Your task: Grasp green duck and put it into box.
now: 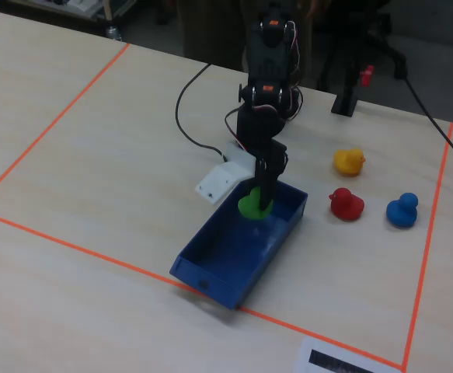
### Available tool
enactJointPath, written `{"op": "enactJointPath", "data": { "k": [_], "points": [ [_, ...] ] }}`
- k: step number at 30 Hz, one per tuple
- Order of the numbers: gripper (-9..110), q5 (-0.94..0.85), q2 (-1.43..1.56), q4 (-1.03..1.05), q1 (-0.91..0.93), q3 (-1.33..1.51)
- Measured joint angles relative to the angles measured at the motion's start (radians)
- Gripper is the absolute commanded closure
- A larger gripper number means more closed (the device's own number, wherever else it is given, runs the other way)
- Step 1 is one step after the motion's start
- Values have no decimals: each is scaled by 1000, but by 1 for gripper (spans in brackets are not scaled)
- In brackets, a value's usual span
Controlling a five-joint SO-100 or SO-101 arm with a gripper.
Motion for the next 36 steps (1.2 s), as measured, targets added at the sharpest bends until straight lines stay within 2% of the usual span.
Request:
{"op": "enactJointPath", "data": {
  "k": [3,5,7,13,19,23,25,27,32,36],
  "points": [
    [99,2,-26,-58,-3,54],
    [82,2,-37,-81,-3,67],
    [71,2,-40,-84,-5,67],
    [63,-3,-38,-6,-6,31],
    [70,-17,124,227,49,-230],
    [87,-69,236,459,58,-552],
    [99,-103,318,557,44,-690],
    [101,-118,425,597,46,-772],
    [101,-175,808,463,58,-687],
    [101,-238,1180,270,94,-298]
  ]
}}
